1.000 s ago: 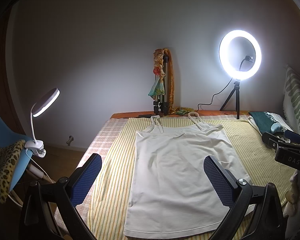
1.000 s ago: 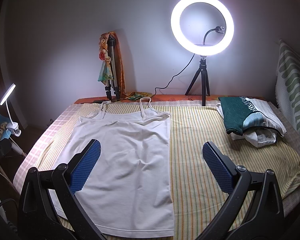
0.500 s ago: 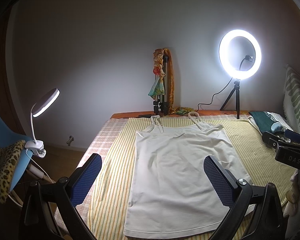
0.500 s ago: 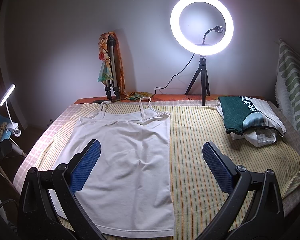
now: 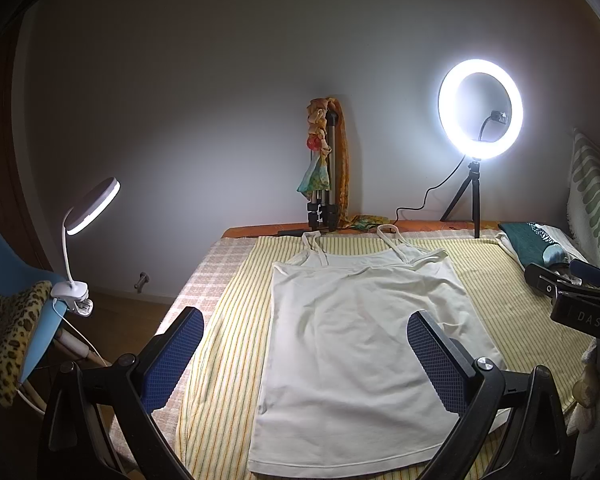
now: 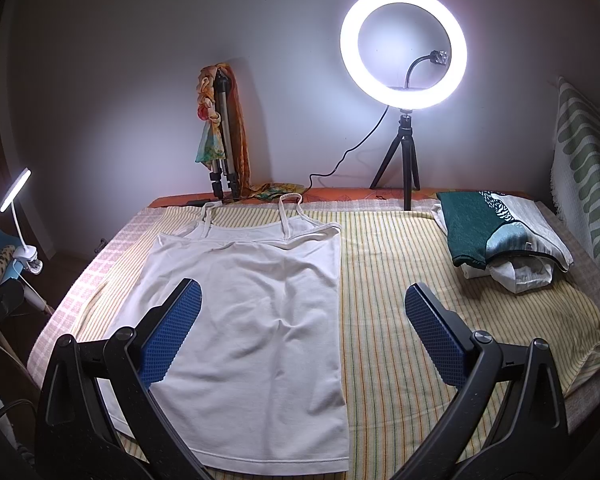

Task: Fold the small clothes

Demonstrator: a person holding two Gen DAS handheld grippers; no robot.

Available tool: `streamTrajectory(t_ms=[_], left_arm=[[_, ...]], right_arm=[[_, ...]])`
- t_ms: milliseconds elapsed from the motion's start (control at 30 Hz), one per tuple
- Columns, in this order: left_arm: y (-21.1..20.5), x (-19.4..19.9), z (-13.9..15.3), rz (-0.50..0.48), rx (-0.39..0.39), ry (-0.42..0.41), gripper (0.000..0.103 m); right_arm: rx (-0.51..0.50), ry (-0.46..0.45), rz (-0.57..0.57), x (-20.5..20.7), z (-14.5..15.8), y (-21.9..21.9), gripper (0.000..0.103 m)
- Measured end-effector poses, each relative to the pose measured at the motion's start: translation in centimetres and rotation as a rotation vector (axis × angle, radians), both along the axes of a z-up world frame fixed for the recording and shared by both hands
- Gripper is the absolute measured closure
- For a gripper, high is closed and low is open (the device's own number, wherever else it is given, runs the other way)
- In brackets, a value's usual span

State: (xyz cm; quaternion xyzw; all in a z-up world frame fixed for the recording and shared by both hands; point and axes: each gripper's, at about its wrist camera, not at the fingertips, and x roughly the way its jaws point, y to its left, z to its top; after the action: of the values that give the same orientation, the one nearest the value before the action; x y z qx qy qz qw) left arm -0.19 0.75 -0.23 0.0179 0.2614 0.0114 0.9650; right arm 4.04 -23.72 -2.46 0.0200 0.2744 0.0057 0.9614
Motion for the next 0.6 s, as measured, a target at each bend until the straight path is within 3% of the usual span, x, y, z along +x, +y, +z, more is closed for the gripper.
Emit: streamTrajectory(t_ms=[600], left_arm=[[0.26,-0.05,-0.29,0.004,0.008,0.005,0.0]], right_arm=[[0.008,0.002,0.005,0.22,-0.04,0.62,0.0]])
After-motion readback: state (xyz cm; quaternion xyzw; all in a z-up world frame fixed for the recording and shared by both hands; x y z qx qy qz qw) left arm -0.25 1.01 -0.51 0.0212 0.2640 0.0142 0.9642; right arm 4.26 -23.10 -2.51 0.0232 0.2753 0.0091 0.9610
